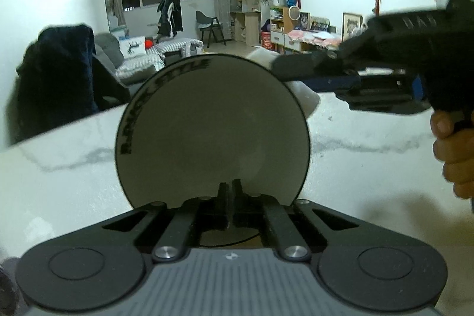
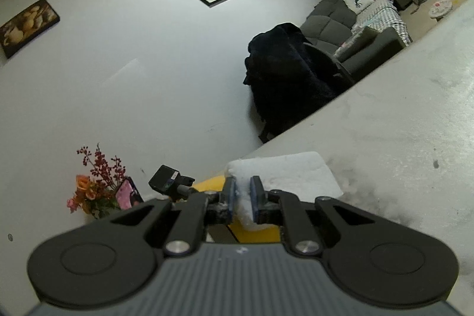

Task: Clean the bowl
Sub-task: 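Press the sponge against the rim and rub it with the right tool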

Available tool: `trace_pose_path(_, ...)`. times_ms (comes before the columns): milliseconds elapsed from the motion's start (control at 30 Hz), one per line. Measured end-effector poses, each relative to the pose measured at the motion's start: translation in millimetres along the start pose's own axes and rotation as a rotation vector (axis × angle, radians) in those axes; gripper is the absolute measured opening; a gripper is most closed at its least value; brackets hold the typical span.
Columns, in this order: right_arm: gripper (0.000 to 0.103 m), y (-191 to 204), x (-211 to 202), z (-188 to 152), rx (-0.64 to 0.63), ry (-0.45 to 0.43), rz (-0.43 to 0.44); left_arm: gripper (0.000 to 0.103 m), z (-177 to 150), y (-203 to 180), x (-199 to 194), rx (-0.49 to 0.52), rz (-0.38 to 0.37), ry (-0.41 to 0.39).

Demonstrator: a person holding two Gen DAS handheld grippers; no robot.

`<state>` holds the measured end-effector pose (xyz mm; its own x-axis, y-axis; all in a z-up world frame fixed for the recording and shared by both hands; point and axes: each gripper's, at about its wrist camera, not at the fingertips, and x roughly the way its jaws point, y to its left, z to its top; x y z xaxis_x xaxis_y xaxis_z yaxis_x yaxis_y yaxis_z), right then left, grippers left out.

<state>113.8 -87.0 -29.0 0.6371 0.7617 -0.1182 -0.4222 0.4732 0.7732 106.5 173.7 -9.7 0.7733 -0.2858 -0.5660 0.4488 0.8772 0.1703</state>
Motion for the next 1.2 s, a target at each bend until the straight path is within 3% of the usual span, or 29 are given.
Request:
trace_pose_path(267,0.012,1.3,2.3,0.1,-0.008,0.001,0.026,0.000,2.0,-32.2,4.5,0.320,0.130,0.058)
trace_pose_path(433,0.012,3.5,2.0,-1.9,-0.014,0.008,0.042,0.000,4.1,-1.2,3.0,0.136,0.034,0.066)
trace_pose_path(767,0.013,9.9,0.1,-0.5,-0.025,0.008,0.052,0.000,-4.8,19.3,-3.3,-0.026,-0.030,0.001)
trace_pose_path(1000,0.013,23.4,-2.4,-1.3,-0.068,0.013,0.083,0.000,-5.3,21.0,-8.1,-0.033,-0.030,-0.001)
trace_pose_path(1200,0.013,20.9,3.2,-2.4,-0.066,0.030,0.008,0.000,-5.1,21.2,-12.3,-0.029,-0.026,0.000)
